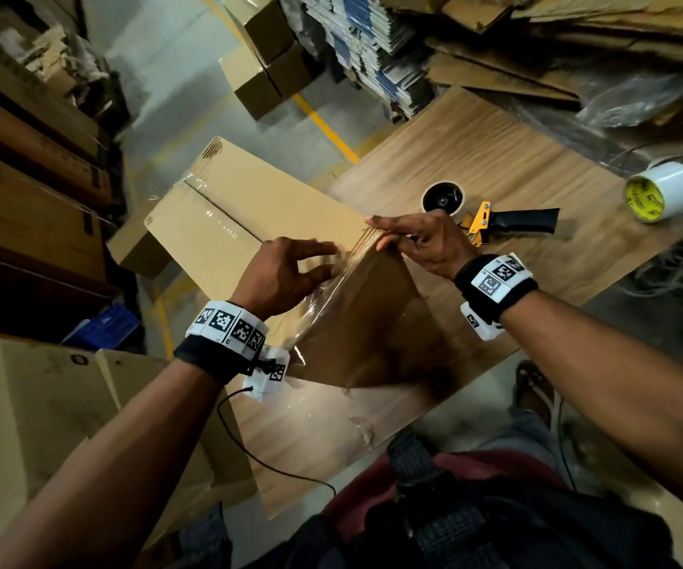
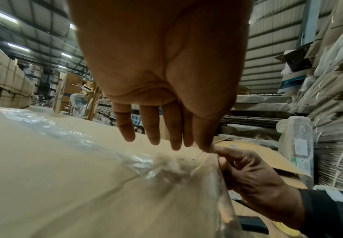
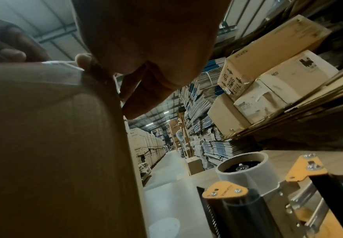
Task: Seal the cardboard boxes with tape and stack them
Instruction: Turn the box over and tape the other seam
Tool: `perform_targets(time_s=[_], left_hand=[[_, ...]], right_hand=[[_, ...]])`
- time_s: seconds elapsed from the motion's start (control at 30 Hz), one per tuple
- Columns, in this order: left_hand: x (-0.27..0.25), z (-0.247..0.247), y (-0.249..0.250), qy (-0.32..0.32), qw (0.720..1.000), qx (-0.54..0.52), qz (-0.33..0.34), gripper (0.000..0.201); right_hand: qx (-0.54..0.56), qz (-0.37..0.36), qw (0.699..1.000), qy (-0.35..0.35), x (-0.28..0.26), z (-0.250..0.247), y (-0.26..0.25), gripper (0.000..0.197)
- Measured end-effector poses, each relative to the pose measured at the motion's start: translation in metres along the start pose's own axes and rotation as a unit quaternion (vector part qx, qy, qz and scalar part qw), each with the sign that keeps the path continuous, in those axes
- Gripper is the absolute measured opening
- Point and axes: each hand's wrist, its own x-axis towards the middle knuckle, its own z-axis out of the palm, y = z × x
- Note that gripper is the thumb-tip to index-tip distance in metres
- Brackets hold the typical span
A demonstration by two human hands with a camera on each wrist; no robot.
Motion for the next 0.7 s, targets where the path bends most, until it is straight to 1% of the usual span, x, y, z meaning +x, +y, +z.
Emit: perform_targets(time_s=[0.07,0.1,0.13,0.17,0.2,0.3,0.37,0.43,0.53,0.57,0.63,0.67,0.7], left_hand=[[-0.009,-0.007,-0.001,0.015,1.0,-0.015,-0.013,0.047],[-0.015,-0.011,-0.003,0.024,0.999,-0.021,-0.02,0.047],[-0.021,-0.013,-0.005,0.034,0.999,-0.026,-0.029,0.046],[-0.029,-0.015,-0.007,0.046,0.998,-0.032,-0.042,0.045],[-0.037,-0.016,-0.01,0.061,0.996,-0.037,-0.056,0.043],[-0.065,-0.012,-0.02,0.108,0.988,-0.033,-0.108,0.039],[-0.086,-0.005,-0.027,0.126,0.984,-0.053,-0.118,0.038],[-0.106,0.003,-0.035,0.133,0.98,-0.091,-0.121,0.039],[-0.132,0.017,-0.046,0.138,0.978,-0.106,-0.113,0.036],[-0.138,0.02,-0.049,0.14,0.978,-0.114,-0.105,0.033],[-0.147,0.024,-0.053,0.137,0.978,-0.136,-0.082,0.032],[-0.151,0.025,-0.055,0.128,0.978,-0.147,-0.071,0.034],[-0.153,0.026,-0.057,0.116,0.979,-0.157,-0.061,0.039]], right_hand=[[0.015,0.018,0.999,-0.032,0.0,-0.003,0.003,0.055],[0.009,0.024,0.998,-0.049,-0.002,-0.004,0.003,0.065],[-0.014,0.027,0.998,-0.062,-0.003,-0.003,0.003,0.076],[-0.046,0.021,0.996,-0.07,-0.004,0.0,0.002,0.083],[-0.078,0.007,0.994,-0.07,-0.002,0.003,0.0,0.083],[-0.152,-0.068,0.983,-0.075,0.008,0.015,-0.007,0.067],[-0.153,-0.095,0.98,-0.079,0.012,0.023,-0.008,0.06],[-0.148,-0.112,0.98,-0.068,0.014,0.028,-0.005,0.056],[-0.181,-0.128,0.972,-0.081,0.017,0.025,0.004,0.065],[-0.195,-0.124,0.968,-0.096,0.016,0.022,0.005,0.072],[-0.224,-0.095,0.962,-0.124,0.011,0.019,0.0,0.093],[-0.245,-0.083,0.958,-0.121,0.008,0.02,-0.005,0.1],[-0.268,-0.081,0.954,-0.105,0.007,0.023,-0.012,0.102]])
